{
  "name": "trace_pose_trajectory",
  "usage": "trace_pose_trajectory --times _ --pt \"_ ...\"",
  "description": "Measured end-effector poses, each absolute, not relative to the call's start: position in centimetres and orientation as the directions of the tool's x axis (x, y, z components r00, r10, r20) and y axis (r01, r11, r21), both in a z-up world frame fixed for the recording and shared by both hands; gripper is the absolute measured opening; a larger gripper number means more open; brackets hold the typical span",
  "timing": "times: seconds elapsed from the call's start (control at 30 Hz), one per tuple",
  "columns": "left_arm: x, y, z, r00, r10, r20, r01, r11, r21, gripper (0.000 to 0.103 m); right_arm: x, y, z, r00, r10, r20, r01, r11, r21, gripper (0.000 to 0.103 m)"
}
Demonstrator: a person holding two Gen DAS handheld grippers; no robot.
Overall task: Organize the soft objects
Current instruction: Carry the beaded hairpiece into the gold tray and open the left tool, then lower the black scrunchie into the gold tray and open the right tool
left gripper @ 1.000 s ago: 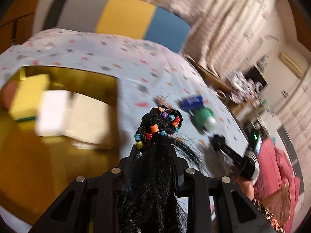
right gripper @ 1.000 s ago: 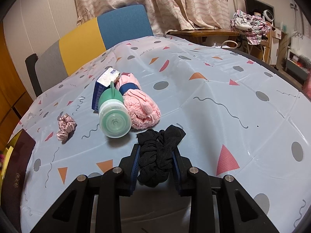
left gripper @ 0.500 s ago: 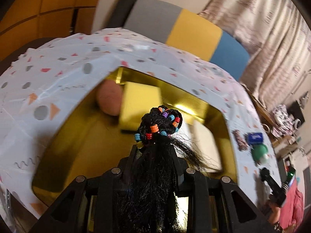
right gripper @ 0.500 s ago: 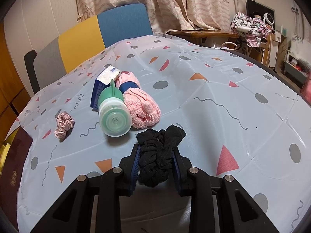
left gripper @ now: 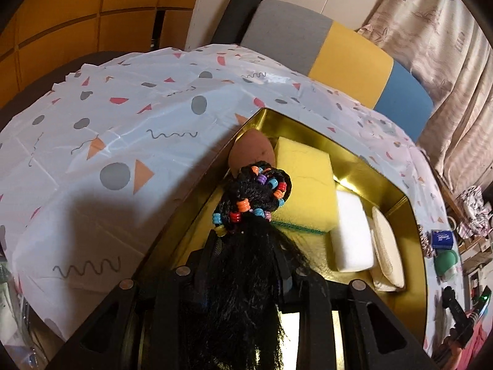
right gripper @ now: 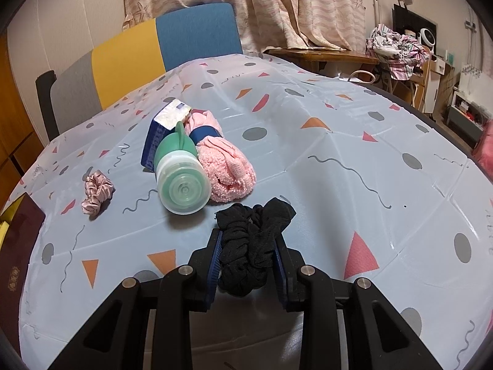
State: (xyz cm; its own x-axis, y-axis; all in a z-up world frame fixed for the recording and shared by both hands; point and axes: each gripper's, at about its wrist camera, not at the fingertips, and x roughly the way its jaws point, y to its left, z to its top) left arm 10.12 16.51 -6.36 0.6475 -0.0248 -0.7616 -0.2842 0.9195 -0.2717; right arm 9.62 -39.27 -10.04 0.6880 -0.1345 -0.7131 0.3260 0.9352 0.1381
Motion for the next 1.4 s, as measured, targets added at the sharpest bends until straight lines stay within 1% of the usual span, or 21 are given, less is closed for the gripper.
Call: trace_pose_trajectory --times 0.07,0.1,0.17,0.23,0.43,0.53,0.67,0.8,0.9,1.07,1.27,1.4 --pt "10.1 16.1 -6.3 0.64 -0.014 -0.768 -0.287 0.923 -0.256 0.041 9.6 -39.2 -10.0 0.687 -0.137 -0.714 0.326 0.936 0.135 0.031" --pt "10.0 15.9 -6.1 0.641 -0.016 -0.767 -0.286 0.923 -0.258 0.048 9.6 -39.2 -10.0 0.687 -0.138 -0.713 0.326 0.936 0.134 0.031" --pt "9.5 15.5 -5.5 0.648 -0.005 -0.761 -0.292 0.922 -0.254 0.053 9.6 -39.2 -10.0 0.688 -0.138 -0.712 0.326 0.936 0.134 0.031" --pt "8.9 15.1 -4.8 0.662 0.017 -0.749 -0.299 0.923 -0.243 0.061 9.6 -39.2 -10.0 0.689 -0.137 -0.712 0.326 0.936 0.135 0.031" --pt "6.7 14.8 -2.6 0.734 0.006 -0.679 -0.277 0.915 -0.292 0.061 9.5 -39.3 -9.9 0.694 -0.132 -0.708 0.324 0.935 0.142 0.031" --pt "6.2 14.4 -2.4 0.736 -0.023 -0.677 -0.254 0.917 -0.308 0.061 8.9 -39.5 -9.5 0.716 -0.131 -0.686 0.325 0.932 0.161 0.031" --pt "5.7 12.3 -2.5 0.729 -0.109 -0.676 -0.144 0.94 -0.308 0.061 8.2 -39.5 -8.9 0.723 -0.124 -0.679 0.329 0.927 0.182 0.031" --pt "5.4 10.1 -2.5 0.727 -0.154 -0.669 -0.049 0.96 -0.275 0.061 6.9 -38.6 -8.0 0.741 -0.074 -0.667 0.298 0.927 0.229 0.031" --pt "5.3 9.0 -2.7 0.718 -0.189 -0.67 -0.004 0.961 -0.276 0.061 6.2 -36.2 -7.0 0.76 -0.009 -0.65 0.225 0.942 0.25 0.031" --pt "5.0 8.5 -2.9 0.7 -0.212 -0.682 0.01 0.958 -0.287 0.061 6.5 -30.4 -4.7 0.784 0.13 -0.607 0.07 0.953 0.293 0.031" --pt "4.6 9.2 -2.2 0.721 -0.19 -0.667 -0.015 0.957 -0.288 0.061 6.3 -22.3 -1.7 0.777 0.293 -0.556 -0.15 0.945 0.289 0.031" --pt "4.5 10.4 -2.2 0.715 -0.153 -0.682 -0.077 0.953 -0.294 0.061 6.6 -16.5 -0.4 0.717 0.416 -0.559 -0.293 0.908 0.3 0.031"
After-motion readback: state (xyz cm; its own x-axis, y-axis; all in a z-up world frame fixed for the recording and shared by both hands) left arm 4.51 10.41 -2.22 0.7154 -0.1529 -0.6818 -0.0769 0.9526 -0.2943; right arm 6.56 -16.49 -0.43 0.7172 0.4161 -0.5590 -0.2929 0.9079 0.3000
